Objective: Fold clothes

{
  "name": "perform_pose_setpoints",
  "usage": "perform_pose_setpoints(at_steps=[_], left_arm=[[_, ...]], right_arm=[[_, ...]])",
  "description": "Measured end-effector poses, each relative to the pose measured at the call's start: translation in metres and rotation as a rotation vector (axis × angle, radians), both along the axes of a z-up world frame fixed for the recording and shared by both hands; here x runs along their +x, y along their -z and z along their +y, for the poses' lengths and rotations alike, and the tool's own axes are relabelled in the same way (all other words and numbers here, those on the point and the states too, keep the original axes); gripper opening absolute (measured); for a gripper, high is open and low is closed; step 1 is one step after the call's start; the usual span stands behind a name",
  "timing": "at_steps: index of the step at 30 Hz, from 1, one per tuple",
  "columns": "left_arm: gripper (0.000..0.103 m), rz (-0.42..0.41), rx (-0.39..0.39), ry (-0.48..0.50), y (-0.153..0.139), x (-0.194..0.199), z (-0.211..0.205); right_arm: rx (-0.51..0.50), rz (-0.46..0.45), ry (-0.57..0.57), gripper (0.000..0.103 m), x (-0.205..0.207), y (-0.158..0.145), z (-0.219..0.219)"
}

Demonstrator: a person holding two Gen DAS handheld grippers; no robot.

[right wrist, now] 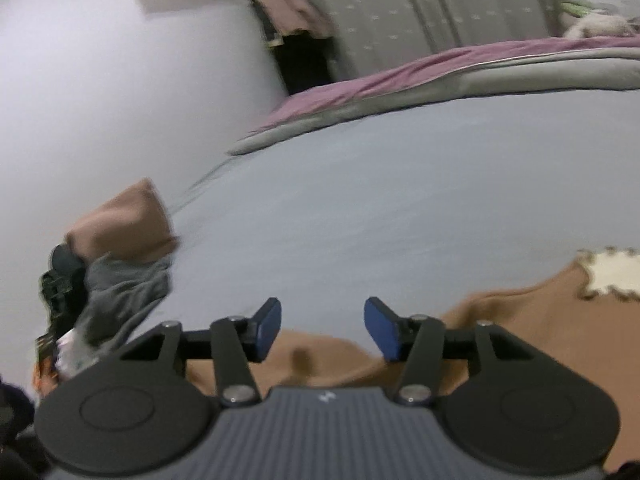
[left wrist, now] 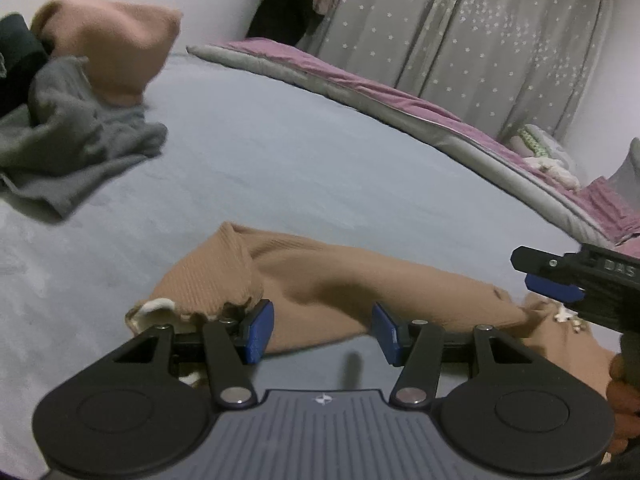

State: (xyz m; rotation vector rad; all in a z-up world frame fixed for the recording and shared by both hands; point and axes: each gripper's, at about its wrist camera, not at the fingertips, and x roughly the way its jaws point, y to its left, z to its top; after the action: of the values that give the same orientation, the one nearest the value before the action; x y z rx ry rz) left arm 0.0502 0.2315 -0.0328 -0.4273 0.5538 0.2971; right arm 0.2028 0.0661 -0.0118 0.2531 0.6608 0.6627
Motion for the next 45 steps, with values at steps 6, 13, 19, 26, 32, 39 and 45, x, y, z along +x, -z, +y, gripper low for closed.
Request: perform_pose_setpoints(at_steps=[6, 13, 19, 26, 32, 39, 45], left_arm=[[0.054, 0.066, 0.122, -0.08, 0.0, -0.008, 0.013], [0.053, 0.116, 0.147, -0.152, 0.003, -0.023, 0.024], [0.054, 0.126, 0.291, 0.014, 0.001, -0.022, -0.006], [0.056, 0.199, 0.483, 0.138, 0.014, -0.009, -0.032], [0.049, 0.188, 0.446, 0.069, 0.018, 0.0, -0.027], [0.007, 0.117, 0.371, -0.041, -0.004, -0.008, -0.023], [0.007, 0.037, 0.201, -0.104, -0.052, -0.019, -0.003]], right_arm=[[-0.003, 0.021, -0.066, 0.054, -0.003, 0.011, -0.004], [0.029, 0.015, -0.15, 0.058, -0.015, 0.005, -0.02], [-0.028, -0.035, -0.222, 0.069, -0.022, -0.001, -0.027], [-0.021, -0.008, -0.262, 0.073, -0.022, 0.003, -0.027], [-0.026, -0.005, -0.26, 0.073, -0.022, 0.004, -0.029], [-0.001, -0.025, -0.249, 0.073, -0.023, 0.001, -0.035], [0.025, -0.106, -0.304, 0.073, -0.034, -0.011, -0.047]])
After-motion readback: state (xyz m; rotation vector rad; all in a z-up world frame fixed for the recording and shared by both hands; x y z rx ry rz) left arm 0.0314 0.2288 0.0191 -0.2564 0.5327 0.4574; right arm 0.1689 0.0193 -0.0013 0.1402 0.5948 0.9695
